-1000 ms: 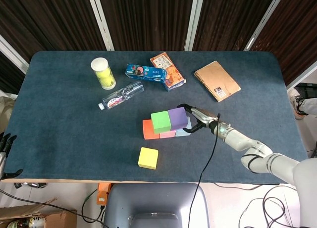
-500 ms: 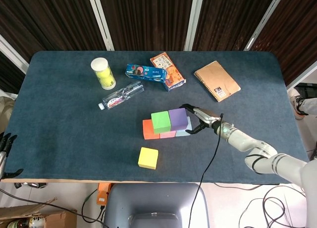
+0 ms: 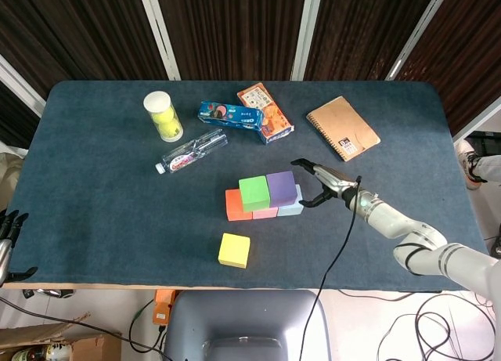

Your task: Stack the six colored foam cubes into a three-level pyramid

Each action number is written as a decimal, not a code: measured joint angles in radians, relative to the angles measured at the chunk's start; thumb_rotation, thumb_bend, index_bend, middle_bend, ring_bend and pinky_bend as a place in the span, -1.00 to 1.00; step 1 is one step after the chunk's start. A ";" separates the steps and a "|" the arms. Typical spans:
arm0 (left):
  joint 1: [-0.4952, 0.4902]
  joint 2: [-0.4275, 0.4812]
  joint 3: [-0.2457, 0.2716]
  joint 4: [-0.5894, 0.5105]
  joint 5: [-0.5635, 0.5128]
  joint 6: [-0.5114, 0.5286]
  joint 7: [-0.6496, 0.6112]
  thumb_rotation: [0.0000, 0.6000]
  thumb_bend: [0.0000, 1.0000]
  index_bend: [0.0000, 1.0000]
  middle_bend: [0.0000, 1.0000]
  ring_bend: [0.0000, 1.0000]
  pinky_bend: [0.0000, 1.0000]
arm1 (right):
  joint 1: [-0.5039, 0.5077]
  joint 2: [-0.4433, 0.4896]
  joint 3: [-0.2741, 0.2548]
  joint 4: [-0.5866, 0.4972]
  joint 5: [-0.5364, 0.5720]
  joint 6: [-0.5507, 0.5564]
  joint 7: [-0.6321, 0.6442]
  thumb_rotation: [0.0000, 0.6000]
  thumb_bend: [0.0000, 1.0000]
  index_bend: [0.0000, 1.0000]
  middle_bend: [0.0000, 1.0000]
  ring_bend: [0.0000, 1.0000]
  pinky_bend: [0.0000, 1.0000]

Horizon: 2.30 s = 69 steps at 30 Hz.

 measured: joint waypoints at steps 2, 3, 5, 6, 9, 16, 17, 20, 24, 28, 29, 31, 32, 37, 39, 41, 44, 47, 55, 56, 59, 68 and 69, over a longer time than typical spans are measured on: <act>0.000 0.000 0.000 0.000 -0.001 0.000 0.002 0.94 -0.76 -0.91 -1.00 -1.00 -0.78 | -0.003 0.015 -0.003 -0.005 -0.007 0.001 0.010 1.00 -0.62 -0.93 -1.00 -1.00 -1.00; -0.001 -0.001 -0.001 -0.001 -0.002 -0.001 0.003 0.94 -0.76 -0.91 -1.00 -1.00 -0.78 | -0.005 0.025 -0.006 -0.008 -0.012 0.001 0.019 1.00 -0.63 -0.91 -1.00 -1.00 -1.00; -0.003 -0.001 0.000 -0.002 -0.003 -0.004 0.006 0.95 -0.76 -0.91 -1.00 -1.00 -0.78 | -0.007 0.036 -0.011 -0.009 -0.019 0.001 0.033 0.99 -0.63 -0.85 -1.00 -1.00 -1.00; -0.003 -0.001 0.000 -0.003 -0.003 -0.004 0.009 0.95 -0.76 -0.91 -1.00 -1.00 -0.78 | -0.008 0.040 -0.014 -0.009 -0.024 0.000 0.042 0.94 -0.63 -0.80 -1.00 -1.00 -1.00; -0.005 -0.002 -0.001 -0.007 -0.004 -0.004 0.016 0.94 -0.76 -0.91 -1.00 -1.00 -0.78 | -0.009 0.049 -0.022 -0.006 -0.043 0.005 0.068 0.76 -0.63 -0.70 -1.00 -1.00 -1.00; -0.004 -0.001 -0.003 -0.017 -0.013 0.000 0.030 0.95 -0.76 -0.91 -1.00 -1.00 -0.78 | -0.001 0.065 -0.042 0.003 -0.075 0.004 0.121 0.49 -0.63 -0.60 -1.00 -1.00 -1.00; -0.004 -0.001 -0.003 -0.017 -0.014 -0.001 0.031 0.94 -0.76 -0.91 -1.00 -1.00 -0.78 | 0.001 0.067 -0.045 0.003 -0.079 0.002 0.127 0.48 -0.63 -0.60 -1.00 -1.00 -1.00; -0.006 -0.002 -0.003 -0.016 -0.016 -0.004 0.033 0.95 -0.76 -0.91 -1.00 -1.00 -0.78 | 0.010 0.071 -0.059 0.005 -0.092 -0.010 0.145 0.42 -0.63 -0.57 -1.00 -1.00 -1.00; -0.006 -0.002 -0.003 -0.015 -0.016 -0.003 0.032 0.93 -0.76 -0.91 -1.00 -1.00 -0.78 | 0.019 0.073 -0.072 0.005 -0.105 -0.013 0.168 0.41 -0.63 -0.55 -1.00 -1.00 -1.00; -0.003 0.000 -0.003 -0.014 -0.017 0.000 0.028 0.95 -0.76 -0.91 -1.00 -1.00 -0.78 | 0.024 0.080 -0.078 0.009 -0.107 -0.012 0.169 0.41 -0.63 -0.53 -1.00 -1.00 -1.00; -0.003 0.000 -0.003 -0.014 -0.017 0.000 0.026 0.95 -0.76 -0.91 -1.00 -1.00 -0.78 | 0.024 0.082 -0.079 0.010 -0.106 -0.013 0.165 0.40 -0.63 -0.54 -1.00 -1.00 -1.00; -0.002 0.001 -0.003 -0.013 -0.018 -0.001 0.024 0.94 -0.76 -0.91 -1.00 -1.00 -0.78 | 0.024 0.087 -0.081 0.012 -0.099 -0.019 0.151 0.40 -0.63 -0.56 -1.00 -1.00 -1.00; -0.002 0.001 -0.002 -0.012 -0.017 -0.001 0.022 0.95 -0.76 -0.91 -1.00 -1.00 -0.78 | 0.024 0.089 -0.081 0.012 -0.093 -0.022 0.146 0.40 -0.63 -0.57 -1.00 -1.00 -1.00; -0.002 -0.001 -0.002 -0.010 -0.019 -0.003 0.023 0.95 -0.76 -0.91 -1.00 -1.00 -0.78 | 0.029 0.118 -0.094 -0.009 -0.082 -0.063 0.143 0.40 -0.63 -0.55 -1.00 -1.00 -1.00; -0.003 0.000 -0.002 -0.013 -0.022 -0.007 0.024 0.98 -0.76 -0.93 -1.00 -1.00 -0.78 | 0.036 0.135 -0.103 -0.023 -0.089 -0.076 0.159 0.41 -0.63 -0.52 -1.00 -1.00 -1.00; -0.005 0.001 -0.002 -0.016 -0.026 -0.013 0.026 1.00 -0.76 -0.94 -1.00 -1.00 -0.78 | 0.045 0.148 -0.111 -0.032 -0.099 -0.087 0.176 0.40 -0.63 -0.49 -1.00 -1.00 -1.00; -0.007 0.000 -0.002 -0.021 -0.030 -0.016 0.034 1.00 -0.76 -0.94 -1.00 -1.00 -0.78 | 0.059 0.164 -0.122 -0.044 -0.116 -0.092 0.202 0.35 -0.63 -0.43 -1.00 -1.00 -1.00; -0.007 -0.001 -0.003 -0.024 -0.032 -0.014 0.040 1.00 -0.76 -0.94 -1.00 -1.00 -0.78 | 0.070 0.178 -0.129 -0.054 -0.127 -0.092 0.235 0.24 -0.63 -0.39 -1.00 -1.00 -1.00; -0.014 -0.006 -0.003 -0.027 -0.031 -0.016 0.055 1.00 -0.76 -0.94 -1.00 -1.00 -0.78 | 0.098 0.168 -0.149 -0.049 -0.159 -0.072 0.331 0.21 -0.63 -0.44 -1.00 -1.00 -1.00; -0.014 -0.006 -0.003 -0.028 -0.032 -0.015 0.058 1.00 -0.76 -0.94 -1.00 -1.00 -0.78 | 0.101 0.165 -0.151 -0.048 -0.163 -0.070 0.343 0.21 -0.63 -0.44 -1.00 -1.00 -1.00; -0.012 -0.003 -0.005 -0.032 -0.037 -0.012 0.059 1.00 -0.76 -0.94 -1.00 -1.00 -0.78 | 0.116 0.155 -0.166 -0.046 -0.183 -0.064 0.397 0.20 -0.63 -0.46 -1.00 -1.00 -1.00; -0.012 -0.002 -0.005 -0.030 -0.040 -0.014 0.057 1.00 -0.76 -0.94 -1.00 -1.00 -0.78 | 0.175 0.118 -0.246 -0.001 -0.260 -0.012 0.526 0.09 -0.63 -0.47 -1.00 -1.00 -1.00; -0.013 -0.002 -0.005 -0.030 -0.040 -0.015 0.058 1.00 -0.76 -0.94 -1.00 -1.00 -0.78 | 0.180 0.116 -0.254 0.001 -0.265 -0.005 0.534 0.07 -0.63 -0.47 -1.00 -1.00 -1.00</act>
